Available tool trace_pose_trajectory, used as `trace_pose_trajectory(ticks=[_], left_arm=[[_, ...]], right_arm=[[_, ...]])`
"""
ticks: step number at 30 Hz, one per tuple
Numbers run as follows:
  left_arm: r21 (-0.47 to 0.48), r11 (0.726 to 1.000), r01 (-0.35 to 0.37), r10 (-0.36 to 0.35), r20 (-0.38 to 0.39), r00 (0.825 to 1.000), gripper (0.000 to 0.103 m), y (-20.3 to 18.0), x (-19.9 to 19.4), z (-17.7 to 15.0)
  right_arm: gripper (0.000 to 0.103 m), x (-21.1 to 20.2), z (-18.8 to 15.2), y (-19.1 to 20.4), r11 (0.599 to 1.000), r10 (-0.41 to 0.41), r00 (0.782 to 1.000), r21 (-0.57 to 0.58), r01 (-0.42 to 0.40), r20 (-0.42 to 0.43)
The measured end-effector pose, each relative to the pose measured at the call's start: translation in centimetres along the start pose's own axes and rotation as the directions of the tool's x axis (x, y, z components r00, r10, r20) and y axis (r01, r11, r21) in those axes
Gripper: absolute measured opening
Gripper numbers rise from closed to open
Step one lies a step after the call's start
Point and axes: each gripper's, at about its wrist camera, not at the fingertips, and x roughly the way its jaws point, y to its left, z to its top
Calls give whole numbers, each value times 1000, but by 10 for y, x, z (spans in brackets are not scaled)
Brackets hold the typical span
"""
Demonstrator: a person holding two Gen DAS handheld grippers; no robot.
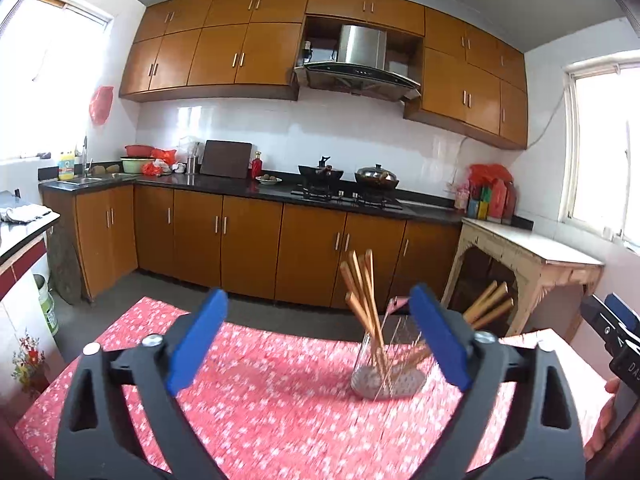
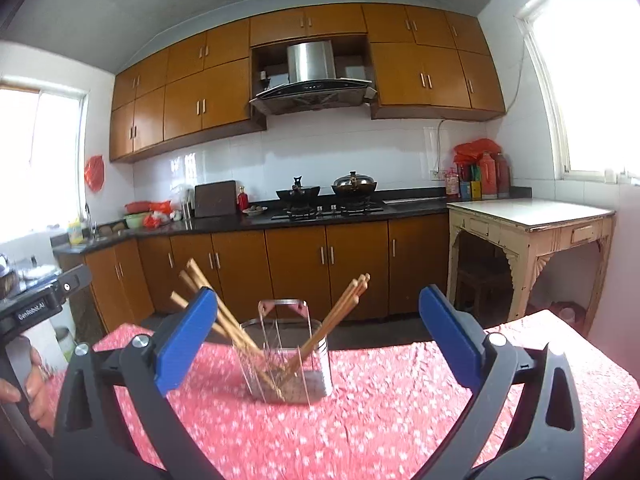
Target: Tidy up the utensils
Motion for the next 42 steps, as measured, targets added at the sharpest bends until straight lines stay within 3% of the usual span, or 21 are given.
trace_pose_trajectory(ticks=[10, 18, 24, 32, 42], left_arm=[[33, 999, 31, -30, -21, 999, 101, 11, -24, -40], [159, 986, -46, 37, 58, 998, 101, -4, -44, -68], [191, 981, -39, 25, 74, 997, 101, -17, -54, -84], [164, 986, -23, 16, 40, 999, 101, -14, -54, -104], [168, 986, -13, 3, 57, 998, 101, -15, -66, -110]], right_arm=[[99, -33, -40, 27, 996, -35, 999, -81, 36, 12], [99, -41, -66, 33, 997, -30, 1000, -72, 31, 7], [99, -51, -82, 40, 996, -28, 999, -82, 31, 32], [99, -63, -98, 44, 993, -45, 998, -107, 50, 43], [99, -65, -106, 40, 996, -40, 999, -79, 42, 23]])
